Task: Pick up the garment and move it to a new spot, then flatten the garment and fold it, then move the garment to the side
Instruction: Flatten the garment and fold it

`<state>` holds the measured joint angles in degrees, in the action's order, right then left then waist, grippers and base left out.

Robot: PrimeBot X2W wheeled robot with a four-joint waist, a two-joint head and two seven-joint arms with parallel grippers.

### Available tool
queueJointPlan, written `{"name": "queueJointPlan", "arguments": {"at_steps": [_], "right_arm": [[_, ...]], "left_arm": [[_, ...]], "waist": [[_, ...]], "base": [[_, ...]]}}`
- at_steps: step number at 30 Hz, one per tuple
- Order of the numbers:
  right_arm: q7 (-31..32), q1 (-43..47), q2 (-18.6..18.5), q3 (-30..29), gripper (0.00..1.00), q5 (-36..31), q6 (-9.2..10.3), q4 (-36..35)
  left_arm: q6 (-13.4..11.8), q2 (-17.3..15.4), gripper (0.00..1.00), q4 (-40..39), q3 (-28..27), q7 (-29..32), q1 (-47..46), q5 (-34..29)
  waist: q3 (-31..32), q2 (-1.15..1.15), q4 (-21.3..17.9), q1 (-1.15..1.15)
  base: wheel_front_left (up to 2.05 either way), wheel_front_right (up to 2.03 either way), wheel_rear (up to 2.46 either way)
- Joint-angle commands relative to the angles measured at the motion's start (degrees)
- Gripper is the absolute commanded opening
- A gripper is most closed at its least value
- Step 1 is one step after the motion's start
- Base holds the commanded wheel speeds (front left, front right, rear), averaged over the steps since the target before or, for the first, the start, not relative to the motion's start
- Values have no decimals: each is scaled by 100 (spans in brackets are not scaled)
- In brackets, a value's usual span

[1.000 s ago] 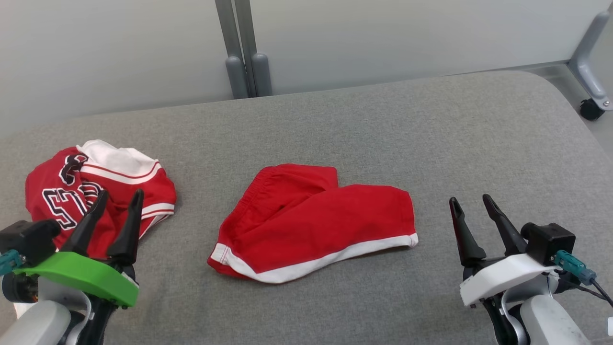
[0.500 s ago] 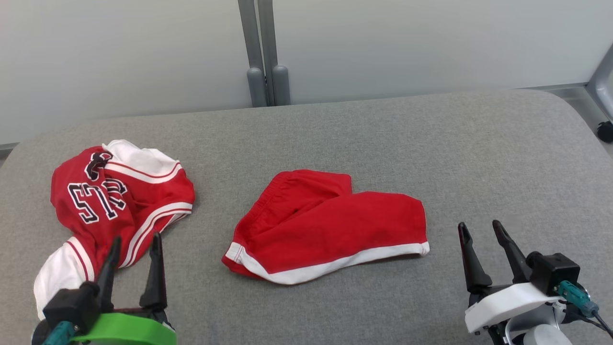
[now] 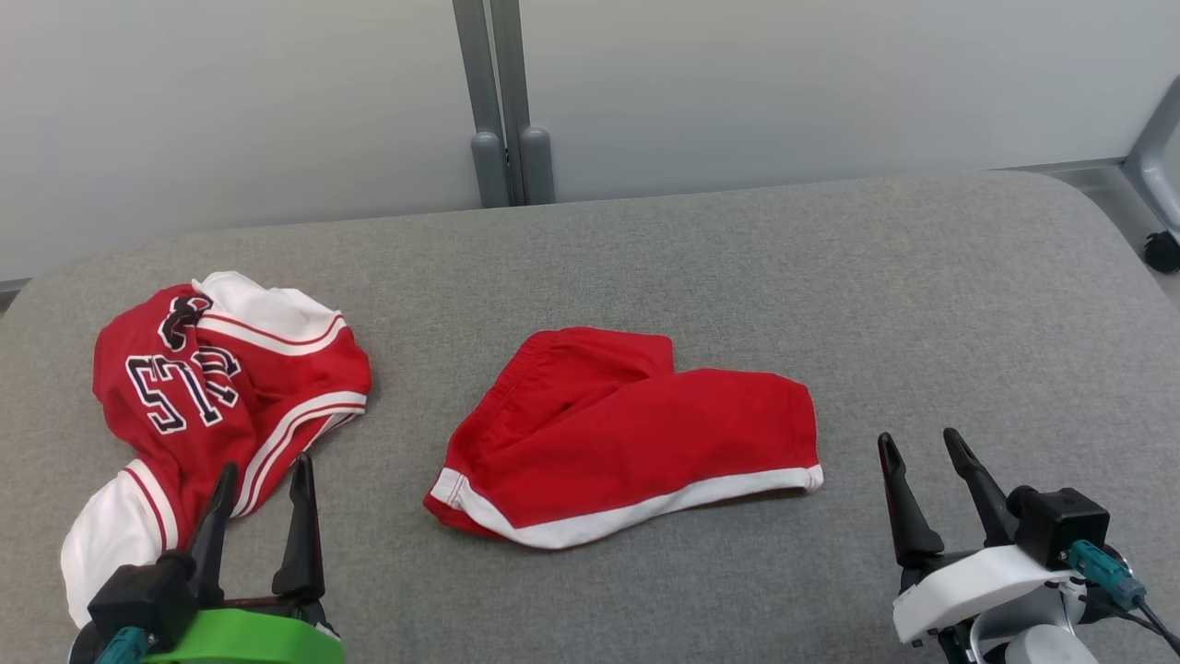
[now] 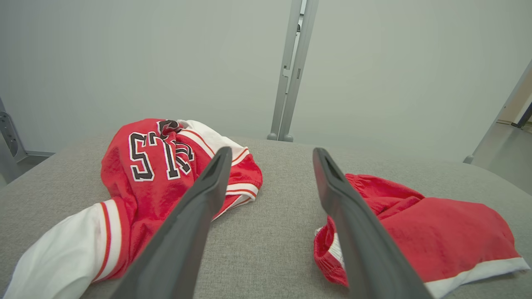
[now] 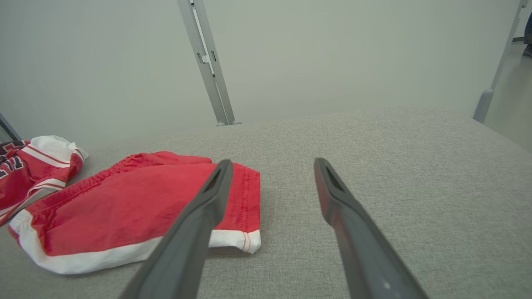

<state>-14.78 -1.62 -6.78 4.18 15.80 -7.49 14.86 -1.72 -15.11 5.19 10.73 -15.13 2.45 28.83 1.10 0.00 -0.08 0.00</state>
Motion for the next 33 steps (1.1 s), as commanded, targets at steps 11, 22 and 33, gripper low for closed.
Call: {"name": "queueJointPlan", "arguments": {"at_steps": [11, 22, 33], "right_arm": [[872, -316, -161, 347, 100, 112, 1, 348], [1832, -1212, -181, 941, 100, 607, 1, 1241], [1635, -1784, -150, 1400, 100, 883, 1, 1930]], "left_arm": [[535, -20, 100, 573, 473, 813, -357, -118], [862, -378, 100, 817, 1133, 2383, -1261, 210], [924, -736, 100, 1228, 1867, 3115, -1985, 870]], "waist": [[-200, 0, -57, 0], [-669, 0, -144, 0], [-961, 0, -195, 0]], "base": [[0, 0, 0], [0, 0, 0], [0, 0, 0]]}}
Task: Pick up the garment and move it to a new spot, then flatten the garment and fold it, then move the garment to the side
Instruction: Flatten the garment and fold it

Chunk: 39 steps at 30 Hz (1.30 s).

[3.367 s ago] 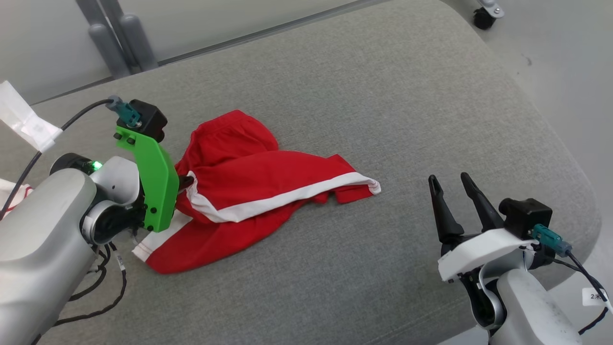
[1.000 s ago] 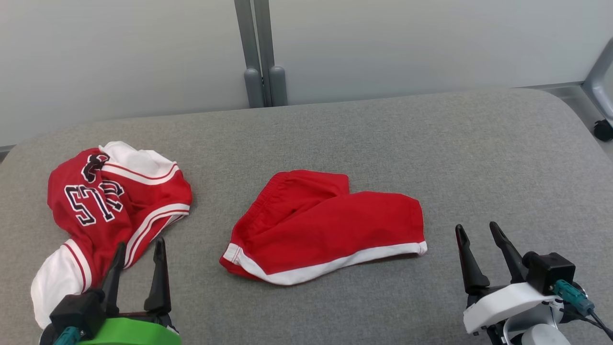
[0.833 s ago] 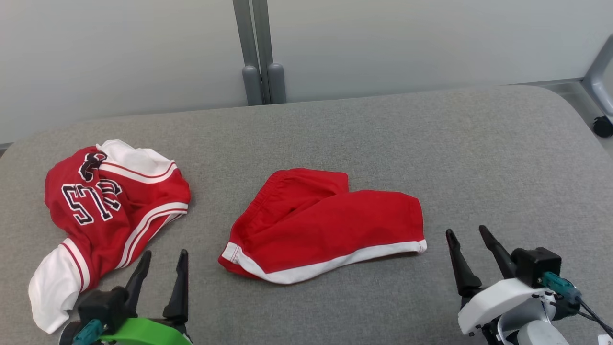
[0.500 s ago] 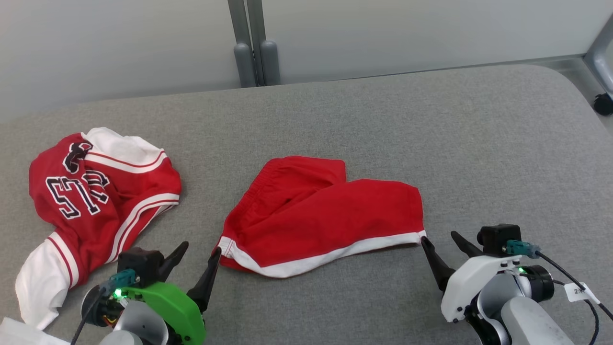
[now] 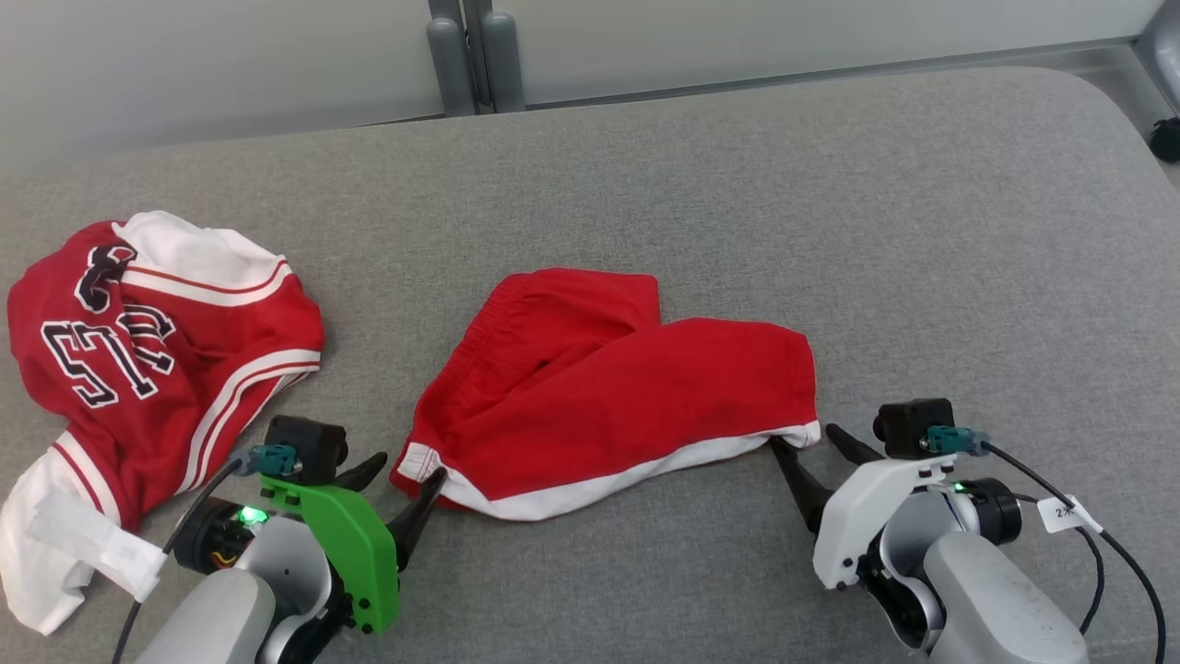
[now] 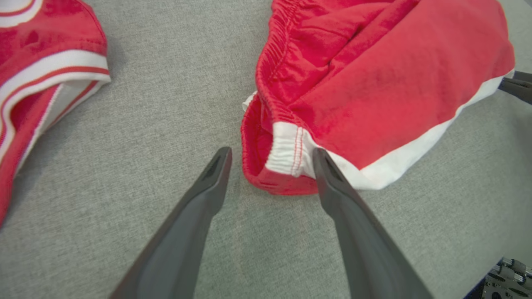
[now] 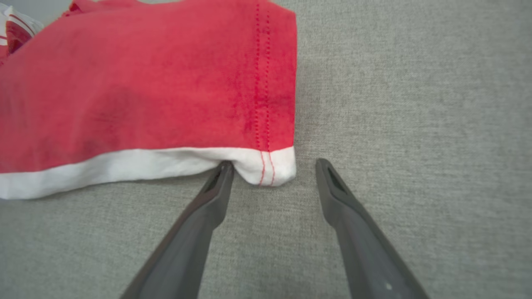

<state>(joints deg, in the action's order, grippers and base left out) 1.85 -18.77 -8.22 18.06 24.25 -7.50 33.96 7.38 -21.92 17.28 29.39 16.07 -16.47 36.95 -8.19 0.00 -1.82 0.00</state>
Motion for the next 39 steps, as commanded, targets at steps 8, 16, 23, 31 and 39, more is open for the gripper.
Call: {"name": "queueJointPlan", "arguments": {"at_steps": [8, 16, 23, 31, 39], "right_arm": [[-185, -271, -33, 295, 49, 271, 1, 390], [-491, -397, -107, 652, 0, 555, 1, 541], [-978, -385, -216, 802, 0, 743, 1, 367], [-885, -756, -556, 994, 0, 1394, 0, -798], [-514, -2136, -863, 918, 0, 1473, 1, -1453]], "left_arm": [[17, -295, 0, 56, 423, -170, -261, 487], [17, -407, 0, 134, 702, -458, -359, 761], [17, -470, 0, 91, 746, -755, -323, 919], [18, -675, 0, -445, 533, -806, -726, 1604], [11, -900, 0, -287, 536, -495, -2489, 1846]], "waist": [[-103, 0, -6, 0], [-95, 0, 63, 0], [83, 0, 72, 0], [48, 0, 12, 0], [-800, 0, 55, 0]], "base": [[0, 0, 0], [0, 0, 0], [0, 0, 0], [0, 0, 0], [0, 0, 0]]}}
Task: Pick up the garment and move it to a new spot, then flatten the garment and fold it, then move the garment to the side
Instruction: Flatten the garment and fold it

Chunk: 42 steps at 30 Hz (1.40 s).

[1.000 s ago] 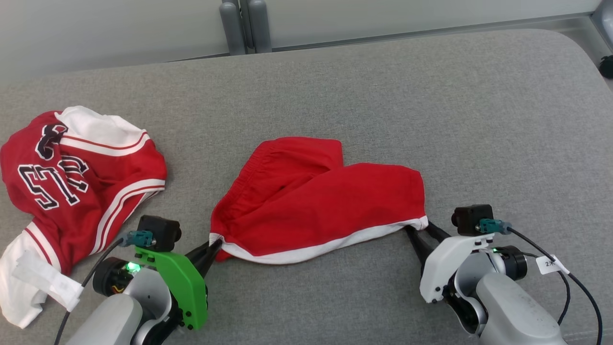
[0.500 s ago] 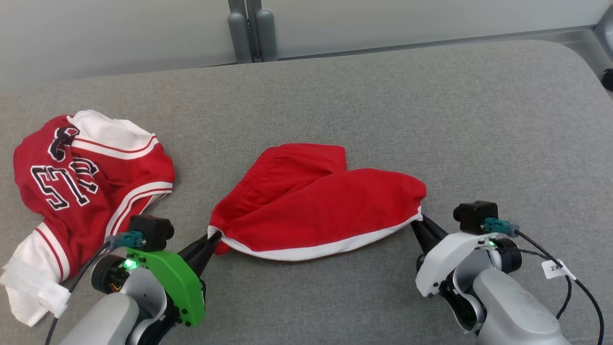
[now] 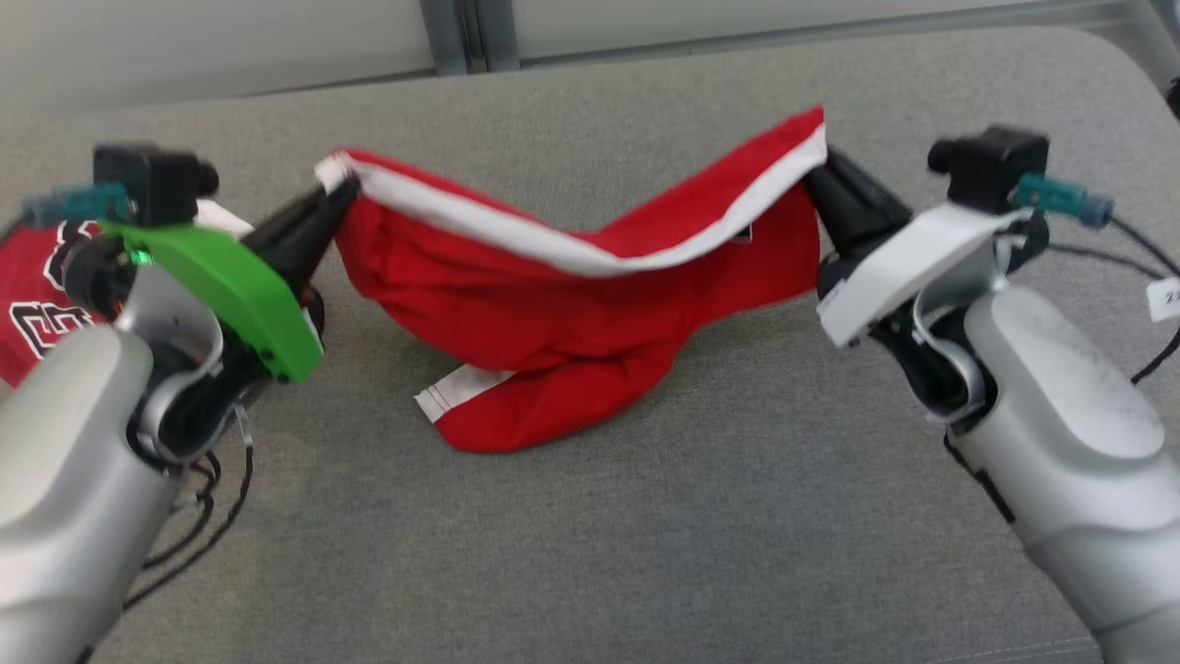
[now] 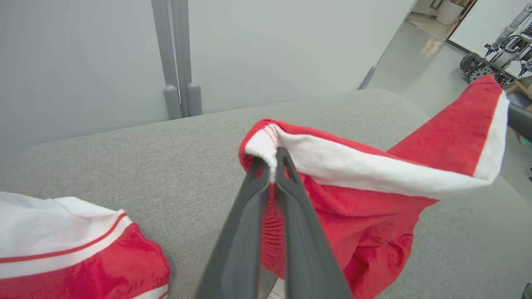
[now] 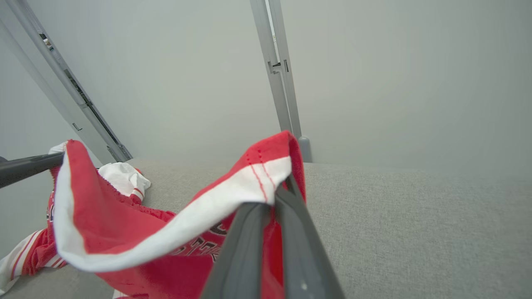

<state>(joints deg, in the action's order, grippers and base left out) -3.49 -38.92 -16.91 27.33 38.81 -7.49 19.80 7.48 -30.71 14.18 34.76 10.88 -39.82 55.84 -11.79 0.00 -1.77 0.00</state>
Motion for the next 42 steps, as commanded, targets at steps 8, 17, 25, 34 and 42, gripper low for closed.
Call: {"name": "queueJointPlan", "arguments": {"at_steps": [8, 17, 25, 34, 42], "right_arm": [[79, -2207, -112, 12, 0, 15, 0, 186], [-542, -4272, -219, -18, 0, -8, 0, 945], [-735, -5084, -295, 339, 0, 101, 0, 1523], [-527, -3817, -734, 1399, 0, 578, 1, 1433], [325, -2054, -1699, 2471, 0, 1422, 1, 529]], "left_arm": [[1, 120, 0, 620, 170, 39, -2515, -115], [1, 265, 0, 1676, 180, -382, -4576, 10], [1, 286, 0, 2048, 541, -601, -4911, 459], [1, -21, 0, 1826, 1506, -497, -3543, 1184], [1, -400, 0, 1212, 2253, -82, -1957, 1850]], "waist": [[-1409, 0, 52, 0], [-1804, 0, 32, 0], [-1797, 0, 50, 0], [-1107, 0, 1, 0], [25, 0, -82, 0]], "base": [[0, 0, 0], [0, 0, 0], [0, 0, 0], [0, 0, 0], [0, 0, 0]]}}
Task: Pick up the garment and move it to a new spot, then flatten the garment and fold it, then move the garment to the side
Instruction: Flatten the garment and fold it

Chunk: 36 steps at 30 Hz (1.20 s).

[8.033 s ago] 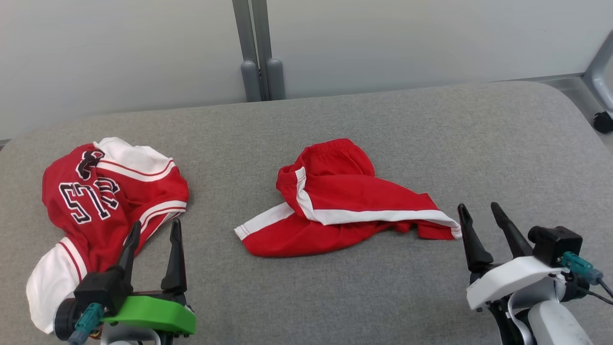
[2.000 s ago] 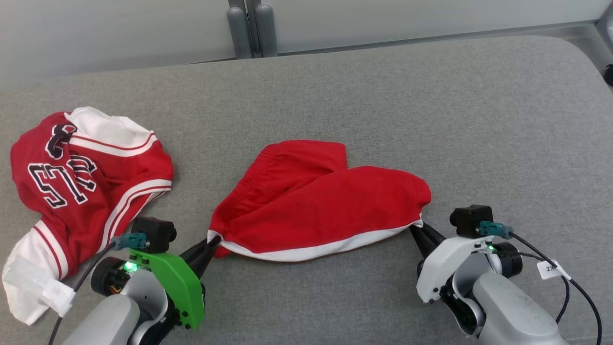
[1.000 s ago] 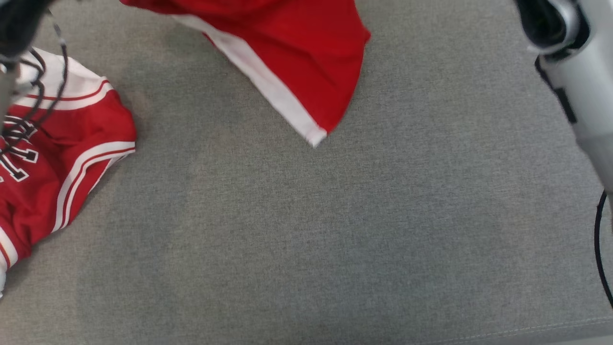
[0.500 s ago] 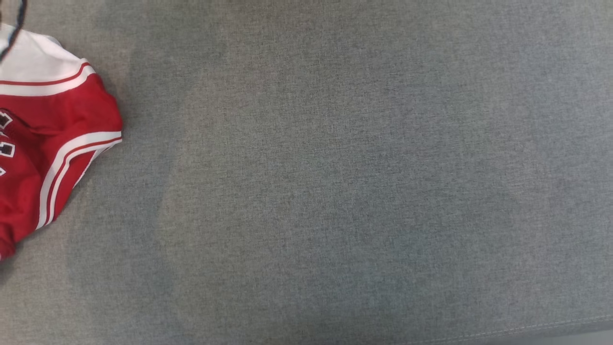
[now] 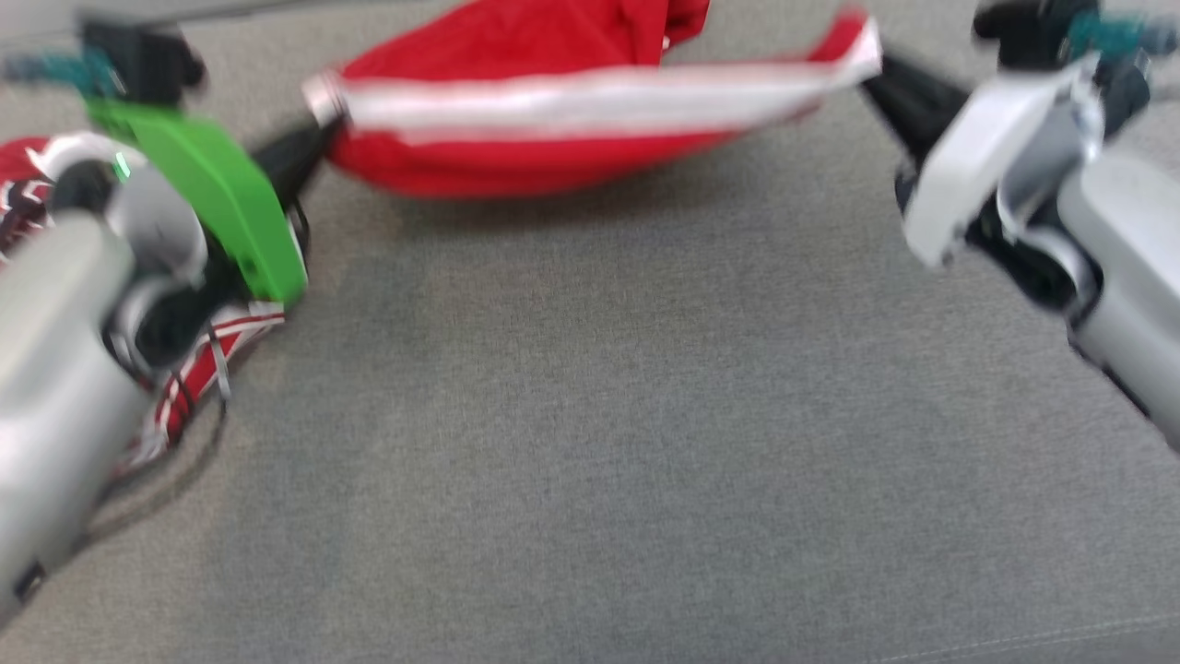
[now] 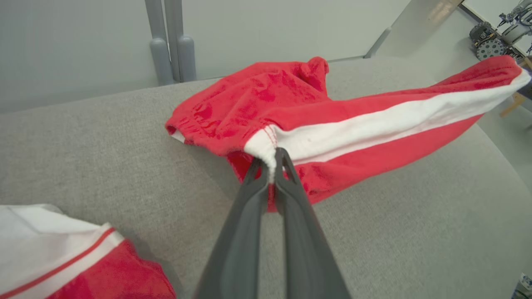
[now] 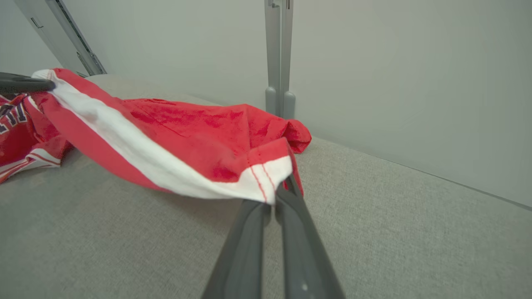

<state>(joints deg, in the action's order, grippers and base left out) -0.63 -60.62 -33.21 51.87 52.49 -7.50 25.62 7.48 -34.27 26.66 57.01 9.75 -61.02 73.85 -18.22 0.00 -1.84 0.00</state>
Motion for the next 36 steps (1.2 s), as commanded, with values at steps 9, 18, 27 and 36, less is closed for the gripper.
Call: {"name": "queueJointPlan", "arguments": {"at_steps": [9, 18, 27, 36], "right_arm": [[1427, 1592, -1342, 406, 0, 937, 2, -1591], [2720, 2740, -2268, 58, 0, 1655, 2, -3084], [3489, 2733, -2220, -775, 0, 1729, 2, -3246], [4739, 1483, -1322, -1314, 0, 1487, 2, -2276]], "left_arm": [[-298, -695, 0, -1195, 569, 838, 1688, 760], [-827, -1620, 0, -2903, 769, 1370, 2609, 1459], [-907, -1706, 0, -3288, 760, 2423, 2169, 2107], [-832, -1158, 0, -2338, 490, 3689, 928, 2570]], "waist": [[1595, 0, -155, 0], [1764, 0, -175, 0], [1243, 0, 153, 0], [312, 0, 653, 0]], "base": [[0, 0, 0], [0, 0, 0], [0, 0, 0], [0, 0, 0]]}}
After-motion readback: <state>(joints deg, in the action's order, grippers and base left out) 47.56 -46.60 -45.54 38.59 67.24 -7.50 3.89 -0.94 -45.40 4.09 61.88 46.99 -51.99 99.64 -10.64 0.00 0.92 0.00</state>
